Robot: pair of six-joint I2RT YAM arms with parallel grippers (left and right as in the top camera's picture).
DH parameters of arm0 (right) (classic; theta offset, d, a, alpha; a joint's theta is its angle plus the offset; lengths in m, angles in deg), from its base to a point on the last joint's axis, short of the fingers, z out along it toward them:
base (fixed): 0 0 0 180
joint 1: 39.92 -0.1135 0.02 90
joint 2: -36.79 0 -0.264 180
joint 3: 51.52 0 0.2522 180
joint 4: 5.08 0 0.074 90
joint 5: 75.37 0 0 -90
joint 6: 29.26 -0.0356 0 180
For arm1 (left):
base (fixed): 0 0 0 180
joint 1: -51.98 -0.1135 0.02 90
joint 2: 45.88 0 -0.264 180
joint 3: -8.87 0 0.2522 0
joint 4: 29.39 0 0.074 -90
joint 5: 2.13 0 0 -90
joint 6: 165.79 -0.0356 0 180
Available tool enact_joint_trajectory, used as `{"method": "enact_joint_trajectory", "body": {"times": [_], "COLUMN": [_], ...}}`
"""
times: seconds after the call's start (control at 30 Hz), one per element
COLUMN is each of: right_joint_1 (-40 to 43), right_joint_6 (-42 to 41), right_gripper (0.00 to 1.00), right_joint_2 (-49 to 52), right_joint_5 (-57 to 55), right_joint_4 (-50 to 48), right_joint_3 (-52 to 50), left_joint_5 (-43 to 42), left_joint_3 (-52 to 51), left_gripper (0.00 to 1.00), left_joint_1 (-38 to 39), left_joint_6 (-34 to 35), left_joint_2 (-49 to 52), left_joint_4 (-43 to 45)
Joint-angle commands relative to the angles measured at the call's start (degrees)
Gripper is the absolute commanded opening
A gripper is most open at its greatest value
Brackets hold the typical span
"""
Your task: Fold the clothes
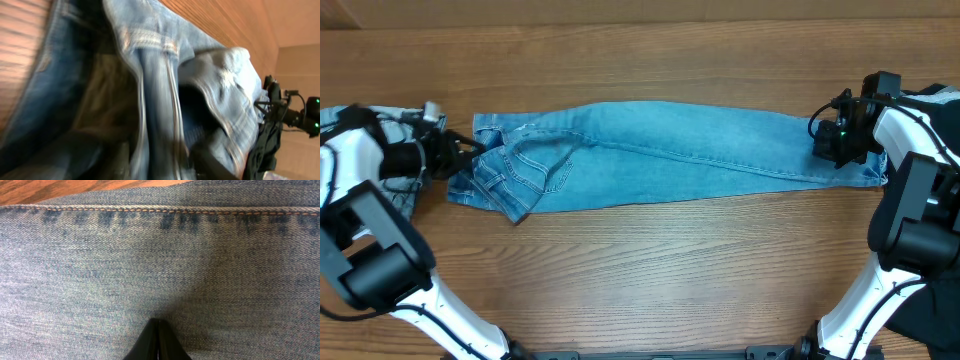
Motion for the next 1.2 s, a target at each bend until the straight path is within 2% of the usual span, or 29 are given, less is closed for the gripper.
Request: {"method": "enact_joint_trajectory", "body": {"times": [0.0, 0.13, 0.2, 0.27, 0.33, 0.4, 0.47, 0.5, 0.57, 0.6, 0.7, 0.77, 0.83, 0.9, 1.07, 1.13, 1.17], "right_joint_1": [0.79, 0.79, 0.79, 0.79, 0.79, 0.79, 0.79, 0.79, 0.79, 0.79, 0.79, 0.79, 0.79, 0.79, 0.79, 0.79, 0.79], "right_joint_6": [-0.28, -0.26, -0.26, -0.26, -0.26, -0.26, -0.26, -0.26, -0.26, -0.26, -0.26, -0.26, -0.26, -0.26, -0.28, -0.26, -0.26], "right_gripper": [0.04, 0.04, 0.04, 0.04, 0.04, 0.04, 0.04, 0.04, 0.04, 0.04, 0.04, 0.04, 0.04, 0.04, 0.04, 0.04, 0.04], "right_joint_2": [7.78, 7.78, 7.78, 7.78, 7.78, 7.78, 7.78, 7.78, 7.78, 7.78, 7.78, 7.78, 7.78, 7.78, 7.78, 7.78, 7.78], "right_joint_5": [-6.29, -6.32, -6.32, -6.34, -6.34, -6.36, -6.36, -6.36, -6.36, -6.36, -6.36, -6.36, -6.36, -6.36, -6.34, -6.34, -6.34], "right_joint_4": [1.2, 2.05, 2.45, 2.91, 3.21, 3.32, 3.32, 3.32, 3.32, 3.32, 3.61, 3.96, 4.17, 4.42, 4.59, 4.61, 4.59], "right_joint_3": [-4.7, -4.7, -4.7, -4.7, -4.7, -4.7, -4.7, -4.7, -4.7, -4.7, -4.7, -4.7, -4.7, -4.7, -4.7, -4.7, -4.7], "left_joint_5": [-6.25, -6.27, -6.32, -9.9, -13.55, -14.49, -19.93, -19.69, -16.46, -16.57, -17.16, -17.18, -16.63, -11.98, -10.25, -8.74, -9.14], "left_joint_3": [1.22, 1.14, 1.14, 1.14, 1.14, 1.42, 3.72, 5.31, 6.4, 6.38, 7.04, 7.04, 7.04, 7.04, 6.75, 6.75, 6.75], "left_gripper": [0.7, 0.82, 0.82, 0.79, 0.74, 0.64, 0.43, 0.43, 0.53, 0.54, 0.55, 0.55, 0.51, 0.59, 0.68, 0.66, 0.51], "left_joint_1": [-2.12, -2.05, -2.08, -2.08, -1.84, -1.62, -1.88, -1.86, -1.22, -1.03, -0.9, -0.55, -0.2, -0.2, 1.92, 3.02, 3.23], "left_joint_6": [-9.92, -16.5, -16.59, -17.46, -18.78, -18.75, -18.8, -18.95, -20.98, -21.07, -22.51, -26.21, -26.86, -25.31, -24.92, -24.92, -24.72], "left_joint_2": [0.37, 1.07, 3.69, 7.89, 11.32, 11.47, 11.39, 11.39, 11.39, 11.41, 11.41, 11.45, 11.45, 11.45, 11.63, 11.63, 11.63], "left_joint_4": [-1.81, -1.01, 0.31, 1.62, 1.01, 0.83, -2.21, -4.66, -8.26, -8.92, -11.89, -16.81, -19.96, -20.2, -19.34, -19.32, -19.34]}}
